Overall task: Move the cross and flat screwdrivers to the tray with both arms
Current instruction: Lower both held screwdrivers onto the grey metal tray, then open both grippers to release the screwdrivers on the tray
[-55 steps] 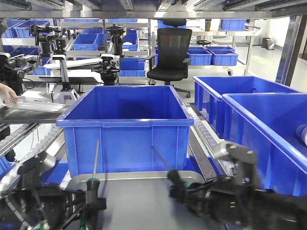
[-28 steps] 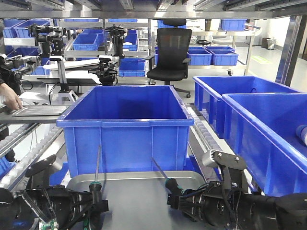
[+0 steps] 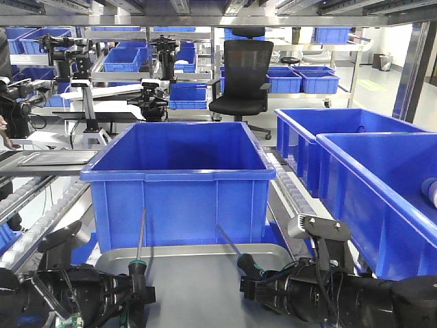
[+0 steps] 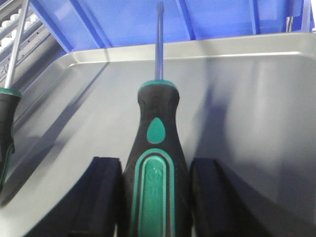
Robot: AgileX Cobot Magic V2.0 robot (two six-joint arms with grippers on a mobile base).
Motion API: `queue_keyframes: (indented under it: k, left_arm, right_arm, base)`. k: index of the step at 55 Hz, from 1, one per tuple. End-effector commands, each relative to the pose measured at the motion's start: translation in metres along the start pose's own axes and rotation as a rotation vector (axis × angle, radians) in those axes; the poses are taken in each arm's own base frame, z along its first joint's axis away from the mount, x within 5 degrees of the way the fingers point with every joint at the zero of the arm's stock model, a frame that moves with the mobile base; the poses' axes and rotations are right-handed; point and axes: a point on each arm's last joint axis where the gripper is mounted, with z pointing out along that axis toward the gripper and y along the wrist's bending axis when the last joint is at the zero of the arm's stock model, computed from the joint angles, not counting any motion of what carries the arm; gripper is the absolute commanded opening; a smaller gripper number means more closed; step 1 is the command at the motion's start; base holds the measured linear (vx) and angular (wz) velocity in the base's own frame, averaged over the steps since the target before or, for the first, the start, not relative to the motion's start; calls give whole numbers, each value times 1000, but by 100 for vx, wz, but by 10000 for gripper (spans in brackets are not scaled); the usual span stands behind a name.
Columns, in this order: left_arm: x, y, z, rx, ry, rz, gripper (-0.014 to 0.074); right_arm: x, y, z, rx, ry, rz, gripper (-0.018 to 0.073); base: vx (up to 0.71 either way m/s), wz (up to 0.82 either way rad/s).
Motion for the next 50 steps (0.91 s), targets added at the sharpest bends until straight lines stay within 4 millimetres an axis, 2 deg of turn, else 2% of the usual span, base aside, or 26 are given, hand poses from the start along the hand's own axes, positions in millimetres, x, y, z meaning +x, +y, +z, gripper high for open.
queue_keyframes:
  k: [1, 5, 11, 21, 30, 35, 39, 47, 48, 50]
  left_arm:
    - [-12, -15, -11, 50, -62, -4, 424]
    - [-12, -15, -11, 49, -62, -4, 470]
    - [-12, -15, -11, 51, -60, -4, 512]
    - [-11, -18, -14, 67, -51, 1, 517]
    - [-10, -28, -29, 110, -48, 83, 482]
    - [-9, -38, -45, 147, -66, 168, 404]
    - [-7, -48, -64, 168, -92, 242, 290]
    - [0, -61, -106, 150, -155, 453, -12]
    - [2, -63, -112, 141, -166, 483, -9]
    - [5, -65, -125, 121, -183, 535, -8]
  right_arm:
    - [-17, 10, -10, -35, -63, -16, 463]
    - [-17, 10, -10, -33, -64, -16, 508]
    - [-17, 10, -10, -33, -64, -17, 526]
    - [-18, 11, -12, -38, -68, -31, 526]
    - [-28, 23, -36, -79, -138, -101, 492]
    - [-37, 33, -59, -96, -206, -148, 425]
    - [-43, 40, -80, -111, -261, -193, 331]
    - [-47, 56, -128, -135, -369, -340, 15]
    - [-47, 58, -135, -136, -383, -361, -15]
    - [-47, 61, -147, -137, -407, -404, -14]
  base:
    - [0, 0]
    - [0, 0]
    - [0, 0]
    - [0, 0]
    - [0, 0]
    - [0, 0]
    - [0, 0]
    - [0, 0]
    - [0, 0]
    - [0, 0]
